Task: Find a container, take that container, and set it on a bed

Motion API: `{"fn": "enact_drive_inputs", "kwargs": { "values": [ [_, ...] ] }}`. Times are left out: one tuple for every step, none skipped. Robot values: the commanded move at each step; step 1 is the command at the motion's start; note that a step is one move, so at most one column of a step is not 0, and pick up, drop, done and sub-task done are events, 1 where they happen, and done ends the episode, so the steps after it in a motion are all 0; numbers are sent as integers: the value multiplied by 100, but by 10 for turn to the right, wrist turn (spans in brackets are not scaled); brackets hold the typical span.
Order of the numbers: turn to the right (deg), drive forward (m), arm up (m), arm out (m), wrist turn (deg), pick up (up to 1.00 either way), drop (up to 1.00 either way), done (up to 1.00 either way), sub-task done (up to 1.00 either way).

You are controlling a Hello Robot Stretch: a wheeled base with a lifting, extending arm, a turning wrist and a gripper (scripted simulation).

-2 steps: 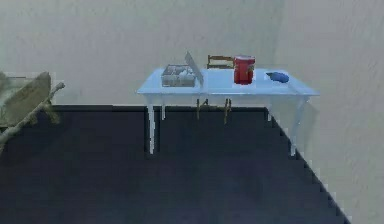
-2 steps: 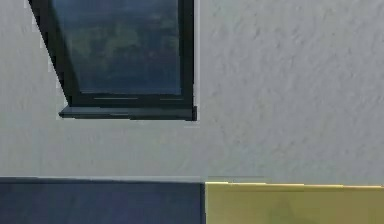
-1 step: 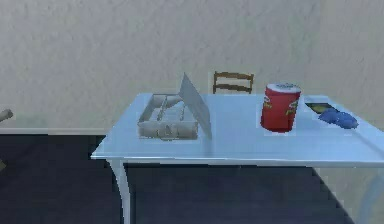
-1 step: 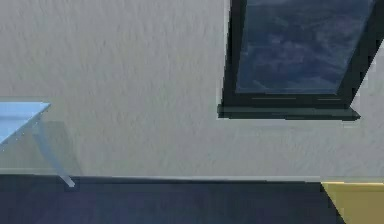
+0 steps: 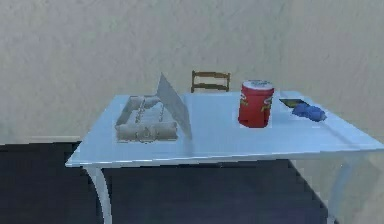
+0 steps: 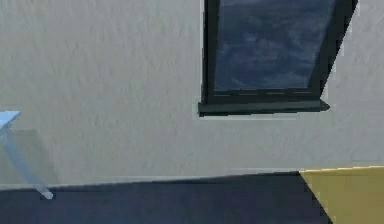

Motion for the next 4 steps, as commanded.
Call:
{"fn": "enact_drive_inputs", "kwargs": {
  "values": [
    [0, 35, 0, 0, 0, 0, 0, 0, 0],
    [-450, 0, 0, 0, 0, 0, 0, 0, 0],
    [-450, 0, 0, 0, 0, 0, 0, 0, 0],
    [-120, 0, 0, 0, 0, 0, 0, 0, 0]
  ]
}}
